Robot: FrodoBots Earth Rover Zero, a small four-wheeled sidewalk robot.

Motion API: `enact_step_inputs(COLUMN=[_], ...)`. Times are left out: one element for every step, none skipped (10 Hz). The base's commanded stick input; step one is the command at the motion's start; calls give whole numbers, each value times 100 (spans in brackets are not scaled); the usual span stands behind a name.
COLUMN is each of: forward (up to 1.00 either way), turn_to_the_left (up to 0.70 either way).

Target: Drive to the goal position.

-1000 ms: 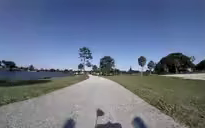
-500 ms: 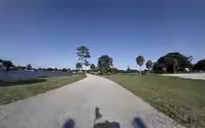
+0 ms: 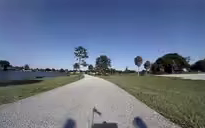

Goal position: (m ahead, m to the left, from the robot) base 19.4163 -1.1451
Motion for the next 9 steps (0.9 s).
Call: enact_step_inputs(forward=[70, 70, 70, 70, 70, 70, 70, 70, 70], turn_to_the_left=[35, 35, 35, 35, 35, 35, 26, 0, 0])
